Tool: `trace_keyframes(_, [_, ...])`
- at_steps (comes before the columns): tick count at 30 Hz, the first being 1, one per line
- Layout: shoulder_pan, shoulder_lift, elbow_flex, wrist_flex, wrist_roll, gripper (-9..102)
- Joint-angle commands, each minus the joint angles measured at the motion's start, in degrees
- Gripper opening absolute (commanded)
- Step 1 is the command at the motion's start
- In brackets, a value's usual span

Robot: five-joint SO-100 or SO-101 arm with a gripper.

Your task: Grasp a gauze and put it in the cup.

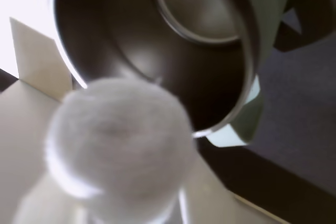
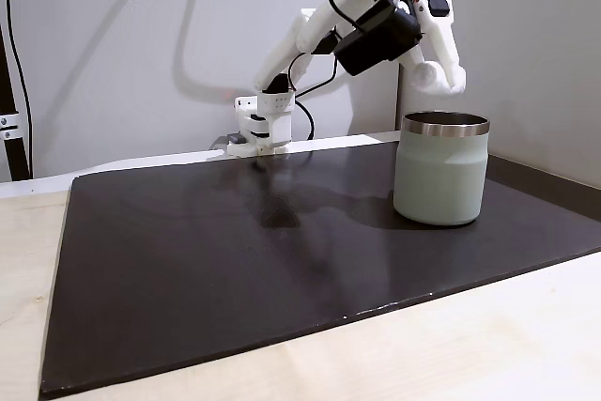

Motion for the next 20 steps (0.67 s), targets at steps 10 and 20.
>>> trace_keyframes(10, [1.7,0.3,-3.9,1.6,0.9,28])
trace_keyframes(20, [1.7,0.7,-3.9,1.9,0.7,28])
